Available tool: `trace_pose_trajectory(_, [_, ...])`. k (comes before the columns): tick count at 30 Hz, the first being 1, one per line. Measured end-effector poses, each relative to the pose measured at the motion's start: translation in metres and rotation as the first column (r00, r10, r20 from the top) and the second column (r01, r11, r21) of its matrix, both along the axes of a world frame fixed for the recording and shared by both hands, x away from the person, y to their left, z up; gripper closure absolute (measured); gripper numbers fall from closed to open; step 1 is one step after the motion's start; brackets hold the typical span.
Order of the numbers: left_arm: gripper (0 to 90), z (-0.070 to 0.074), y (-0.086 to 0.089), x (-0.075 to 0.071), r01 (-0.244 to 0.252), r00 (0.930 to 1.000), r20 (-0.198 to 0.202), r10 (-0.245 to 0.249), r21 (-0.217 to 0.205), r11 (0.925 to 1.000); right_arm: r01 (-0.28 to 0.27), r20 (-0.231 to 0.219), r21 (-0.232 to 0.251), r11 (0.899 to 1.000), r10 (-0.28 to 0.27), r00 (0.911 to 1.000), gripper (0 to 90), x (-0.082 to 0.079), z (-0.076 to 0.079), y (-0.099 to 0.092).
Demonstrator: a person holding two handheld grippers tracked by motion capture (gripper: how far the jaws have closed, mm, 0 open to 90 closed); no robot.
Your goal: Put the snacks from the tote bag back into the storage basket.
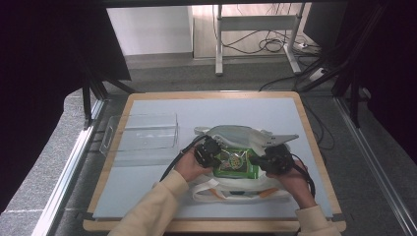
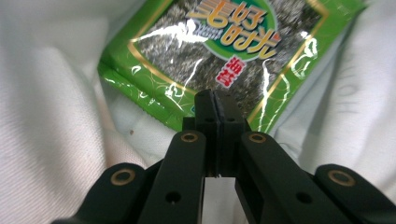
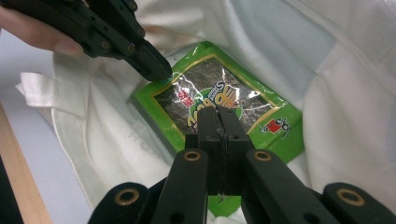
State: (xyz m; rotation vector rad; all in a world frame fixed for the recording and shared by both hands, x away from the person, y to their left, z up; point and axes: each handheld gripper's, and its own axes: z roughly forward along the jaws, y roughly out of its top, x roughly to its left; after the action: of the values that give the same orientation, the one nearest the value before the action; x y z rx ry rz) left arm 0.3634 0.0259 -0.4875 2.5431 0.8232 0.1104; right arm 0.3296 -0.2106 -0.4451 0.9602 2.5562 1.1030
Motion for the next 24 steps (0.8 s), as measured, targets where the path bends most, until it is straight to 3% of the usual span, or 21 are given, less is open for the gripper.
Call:
trace_pose_trajectory(17, [90.0, -0.0054, 0.0046, 0.0011, -0.02, 0.9996, -0.022, 0.019, -0.023, 0.9995, 0.006, -0.015, -0.013, 1.0, -0.006, 0.9999, 88.1, 0.0018, -0.0045, 0.0006])
trace_pose_trajectory(20, [90.0, -0.0068, 0.0057, 0.0012, -0.029, 0.9996, -0.006, 0.029, -0.002, 0.9996, 0.012, -0.019, -0.015, 1.0, -0.012, 0.9997, 87.7, 0.002, -0.0048, 0.0001])
trace_pose_trajectory(24, [90.0, -0.0085, 0.0068, 0.0005, -0.032, 0.9995, -0.002, 0.032, -0.009, 0.9994, 0.018, -0.024, -0.016, 1.0, -0.018, 0.9996, 86.9, 0.0028, -0.0054, 0.0004])
